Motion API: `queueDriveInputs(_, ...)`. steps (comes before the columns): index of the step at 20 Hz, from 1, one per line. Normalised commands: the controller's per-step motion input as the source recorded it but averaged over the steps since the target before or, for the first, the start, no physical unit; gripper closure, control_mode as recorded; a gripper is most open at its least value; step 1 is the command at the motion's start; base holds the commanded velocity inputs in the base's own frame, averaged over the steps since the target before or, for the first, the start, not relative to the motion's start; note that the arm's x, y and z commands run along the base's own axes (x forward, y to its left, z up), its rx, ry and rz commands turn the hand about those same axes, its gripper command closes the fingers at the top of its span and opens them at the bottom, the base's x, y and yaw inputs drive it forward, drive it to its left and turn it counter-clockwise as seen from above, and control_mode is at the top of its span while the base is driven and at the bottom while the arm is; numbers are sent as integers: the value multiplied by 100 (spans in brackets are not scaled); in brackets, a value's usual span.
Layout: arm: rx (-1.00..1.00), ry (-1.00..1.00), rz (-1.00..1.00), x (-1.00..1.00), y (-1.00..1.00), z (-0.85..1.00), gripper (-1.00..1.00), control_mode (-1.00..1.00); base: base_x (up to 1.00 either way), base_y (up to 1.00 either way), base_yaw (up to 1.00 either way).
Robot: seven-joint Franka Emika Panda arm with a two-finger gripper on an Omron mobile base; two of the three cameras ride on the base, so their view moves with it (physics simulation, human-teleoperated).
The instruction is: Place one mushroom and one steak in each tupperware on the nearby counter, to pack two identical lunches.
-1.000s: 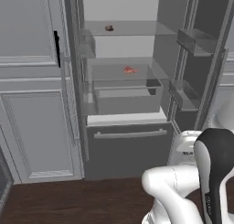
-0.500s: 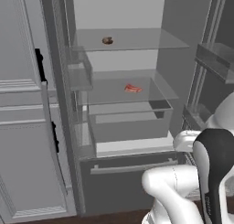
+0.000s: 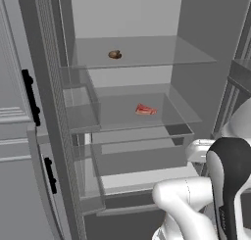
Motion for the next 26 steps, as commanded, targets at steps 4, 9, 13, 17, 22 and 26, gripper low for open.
queueDriveInputs(4,0,0,0,0,0,0,-100,100,25,10,-5)
queueDriveInputs(9,0,0,0,0,0,0,-100,100,25,7,-1)
queueDriveInputs(13,0,0,0,0,0,0,-100,100,9,10,0)
queueDriveInputs(17,0,0,0,0,0,0,-100,100,1,3,0)
queueDriveInputs(22,-2,-5,0,0,0,0,-100,-100,0,0,0)
queueDriveInputs(26,-16,-31,0,-15,0,12,-100,-100,0,0,0)
